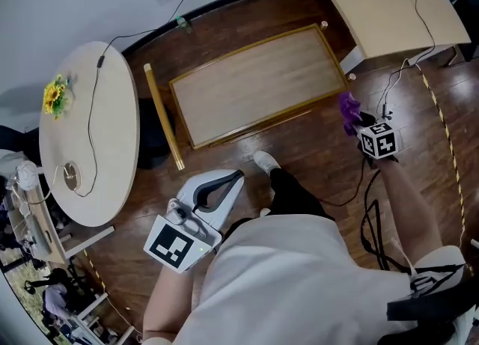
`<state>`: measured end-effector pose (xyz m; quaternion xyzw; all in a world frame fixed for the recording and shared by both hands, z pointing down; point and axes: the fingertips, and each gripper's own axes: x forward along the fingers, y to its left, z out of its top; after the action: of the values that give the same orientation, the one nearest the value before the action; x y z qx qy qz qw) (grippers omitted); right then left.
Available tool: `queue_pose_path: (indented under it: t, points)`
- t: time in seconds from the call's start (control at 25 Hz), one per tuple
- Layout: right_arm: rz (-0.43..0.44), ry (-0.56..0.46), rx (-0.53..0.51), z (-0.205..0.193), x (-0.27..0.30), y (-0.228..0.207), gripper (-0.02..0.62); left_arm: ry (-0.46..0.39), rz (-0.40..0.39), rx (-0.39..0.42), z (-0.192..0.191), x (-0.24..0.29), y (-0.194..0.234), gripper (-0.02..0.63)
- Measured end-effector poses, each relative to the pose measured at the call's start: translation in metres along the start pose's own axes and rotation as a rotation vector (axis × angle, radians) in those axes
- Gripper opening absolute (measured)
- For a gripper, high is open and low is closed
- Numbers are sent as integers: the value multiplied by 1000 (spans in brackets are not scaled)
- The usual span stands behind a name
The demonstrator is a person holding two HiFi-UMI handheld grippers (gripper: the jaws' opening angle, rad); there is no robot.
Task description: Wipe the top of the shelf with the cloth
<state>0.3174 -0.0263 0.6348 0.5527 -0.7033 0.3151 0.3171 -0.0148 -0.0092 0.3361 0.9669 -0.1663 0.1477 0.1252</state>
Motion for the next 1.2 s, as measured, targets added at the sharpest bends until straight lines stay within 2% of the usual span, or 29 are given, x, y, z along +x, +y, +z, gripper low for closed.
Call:
queue_pose_path:
  t: [0.08, 0.2, 0.4, 0.52, 0.6, 0.88, 1.04, 1.2]
  points:
    - [23, -33, -31, -13, -31, 26, 101, -24, 7, 13, -7, -20, -19, 18]
    - [-1, -91, -50, -34, -91, 51, 101, -83, 2, 35, -19, -53, -52, 18]
    - [-48, -209, 120, -94, -208, 114, 101, -134, -18, 14, -59, -112, -108, 18]
    - [-26, -240, 188, -129, -262, 160, 101, -143, -17, -13, -69, -130, -141, 18]
    - [-2, -253, 200, -144, -290, 183, 101, -137, -27, 2, -73, -140, -169, 18]
    - [69, -369, 66, -150, -353, 217, 101, -145, -11, 29, -86, -156, -249, 18]
    - [112, -454, 7, -158, -397, 213, 102, -170, 29, 43, -88, -149, -301, 18]
    - [135, -488, -37, -195, -435, 193, 101, -185, 70, 52, -92, -126, -368, 18]
